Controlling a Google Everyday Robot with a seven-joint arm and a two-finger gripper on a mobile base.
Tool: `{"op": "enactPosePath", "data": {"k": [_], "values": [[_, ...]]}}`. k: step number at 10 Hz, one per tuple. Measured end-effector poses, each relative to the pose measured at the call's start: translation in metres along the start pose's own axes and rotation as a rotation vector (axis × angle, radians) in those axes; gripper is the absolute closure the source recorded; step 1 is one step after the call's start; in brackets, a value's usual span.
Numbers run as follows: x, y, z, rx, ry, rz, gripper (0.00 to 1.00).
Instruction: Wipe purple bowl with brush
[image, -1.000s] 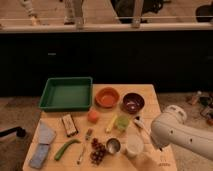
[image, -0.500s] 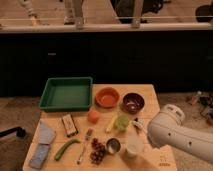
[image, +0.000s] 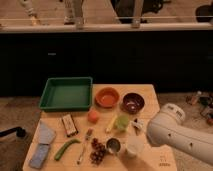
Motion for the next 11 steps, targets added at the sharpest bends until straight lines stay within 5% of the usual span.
{"op": "enactPosePath", "data": {"k": [11], "values": [[0.027,0.017,-0.048,0.013,0.13,0.038,1.0]]}}
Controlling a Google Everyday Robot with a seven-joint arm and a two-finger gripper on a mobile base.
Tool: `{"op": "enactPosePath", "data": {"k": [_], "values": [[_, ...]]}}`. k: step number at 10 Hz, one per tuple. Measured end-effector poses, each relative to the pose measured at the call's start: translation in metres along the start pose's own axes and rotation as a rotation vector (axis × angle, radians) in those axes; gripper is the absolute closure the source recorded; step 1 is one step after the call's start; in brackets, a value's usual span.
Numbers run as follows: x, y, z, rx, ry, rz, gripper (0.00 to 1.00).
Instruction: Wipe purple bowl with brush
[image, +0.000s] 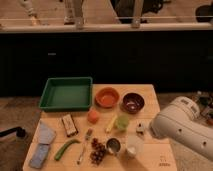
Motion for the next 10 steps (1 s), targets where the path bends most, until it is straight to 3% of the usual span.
{"op": "enactPosePath", "data": {"k": [5,10], "values": [[0.0101,0.0045,-0.0098,0.006,0.036,0.017,1.0],[0.0112,0.007,-0.0111,0.009,0.046,0.028,1.0]]}}
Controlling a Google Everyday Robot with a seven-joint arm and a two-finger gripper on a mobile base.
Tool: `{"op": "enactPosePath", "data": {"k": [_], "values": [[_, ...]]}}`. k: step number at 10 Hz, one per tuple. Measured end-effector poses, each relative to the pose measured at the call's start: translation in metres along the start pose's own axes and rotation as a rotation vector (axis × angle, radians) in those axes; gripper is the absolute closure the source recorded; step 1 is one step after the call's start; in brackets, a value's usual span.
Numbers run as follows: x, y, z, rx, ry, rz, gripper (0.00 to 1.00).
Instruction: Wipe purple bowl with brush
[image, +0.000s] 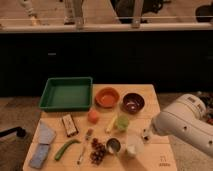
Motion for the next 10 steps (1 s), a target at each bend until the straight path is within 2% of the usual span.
{"op": "enactPosePath", "data": {"k": [5,10], "values": [[0.011,0.0,-0.013,0.008,0.032,0.0,1.0],[0.043,-0.006,-0.033,0.01,0.086,-0.014,1.0]]}}
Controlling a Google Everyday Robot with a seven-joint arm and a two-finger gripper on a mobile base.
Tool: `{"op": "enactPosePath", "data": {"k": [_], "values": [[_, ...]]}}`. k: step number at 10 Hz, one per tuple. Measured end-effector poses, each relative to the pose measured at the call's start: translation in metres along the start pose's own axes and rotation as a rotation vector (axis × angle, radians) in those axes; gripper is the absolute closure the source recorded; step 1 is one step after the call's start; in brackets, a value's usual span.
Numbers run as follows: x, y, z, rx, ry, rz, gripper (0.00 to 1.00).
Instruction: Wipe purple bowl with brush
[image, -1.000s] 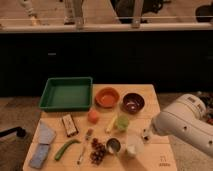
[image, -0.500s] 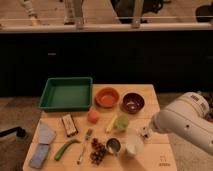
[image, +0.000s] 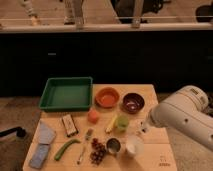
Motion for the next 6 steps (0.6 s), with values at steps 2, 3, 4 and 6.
{"op": "enactPosePath", "data": {"k": [2,3,4,6], "values": [[0.02,-0.002,-0.007,-0.004,0.022,-0.001,1.0],[0.028,-0.003,-0.009,-0.005,0.03,-0.004,1.0],[0.033,-0.003,-0.012,-0.008,0.037,-0.005,1.0],[0.044,-0.004,-0.018,-0.016,0.052,-0.007,1.0]]}}
